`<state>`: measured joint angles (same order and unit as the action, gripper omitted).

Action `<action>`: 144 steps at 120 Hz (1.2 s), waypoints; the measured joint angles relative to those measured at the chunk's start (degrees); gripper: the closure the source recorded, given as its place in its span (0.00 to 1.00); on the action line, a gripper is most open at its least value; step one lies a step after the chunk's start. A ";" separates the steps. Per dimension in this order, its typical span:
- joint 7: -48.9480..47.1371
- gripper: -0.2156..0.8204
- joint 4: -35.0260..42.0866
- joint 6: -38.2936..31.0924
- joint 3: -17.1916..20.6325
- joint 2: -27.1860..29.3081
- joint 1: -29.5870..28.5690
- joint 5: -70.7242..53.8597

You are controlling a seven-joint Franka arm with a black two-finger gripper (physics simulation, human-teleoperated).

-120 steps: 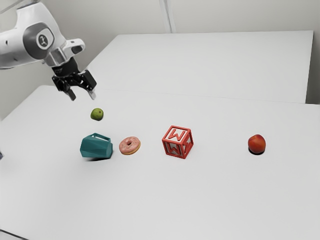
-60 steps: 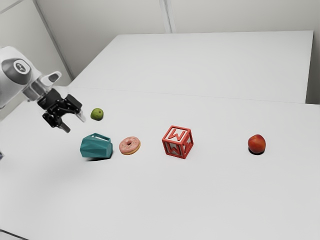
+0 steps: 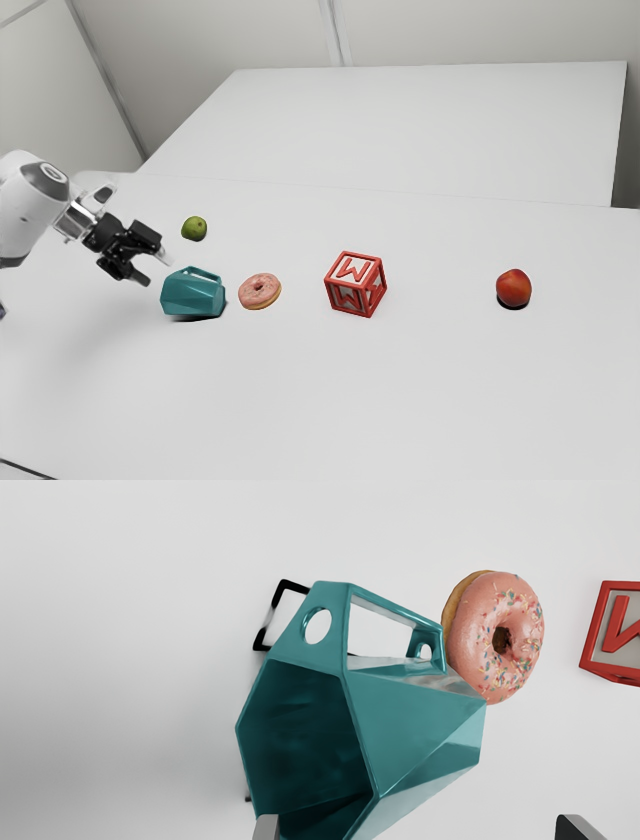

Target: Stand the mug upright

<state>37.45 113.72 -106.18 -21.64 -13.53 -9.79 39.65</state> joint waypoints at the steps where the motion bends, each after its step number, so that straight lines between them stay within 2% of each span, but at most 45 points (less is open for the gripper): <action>1: 0.29 0.21 -0.01 -0.02 0.00 -0.22 -0.06 0.29; 24: 6.67 0.21 0.25 0.03 0.13 -2.50 -0.34 6.73; 56: 14.67 0.21 2.12 3.53 0.37 -4.09 -0.47 13.56; 60: 15.50 0.26 2.25 3.87 0.37 -4.21 -0.48 13.93; 79: 18.81 0.65 2.60 4.77 0.37 -4.47 -0.48 14.84; 92: 20.58 0.80 2.37 5.06 0.38 -4.25 -0.48 14.98; 105: 22.05 0.88 2.24 5.30 0.38 -3.48 -0.48 14.85; 120: 23.40 0.92 2.39 5.51 0.38 -1.65 -0.49 14.62; 136: 24.08 0.94 2.78 4.95 0.59 3.25 -0.19 12.51; 144: 23.69 0.95 2.82 4.08 1.84 6.00 0.08 9.51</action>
<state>61.14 116.55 -102.10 -19.81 -7.53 -9.71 49.16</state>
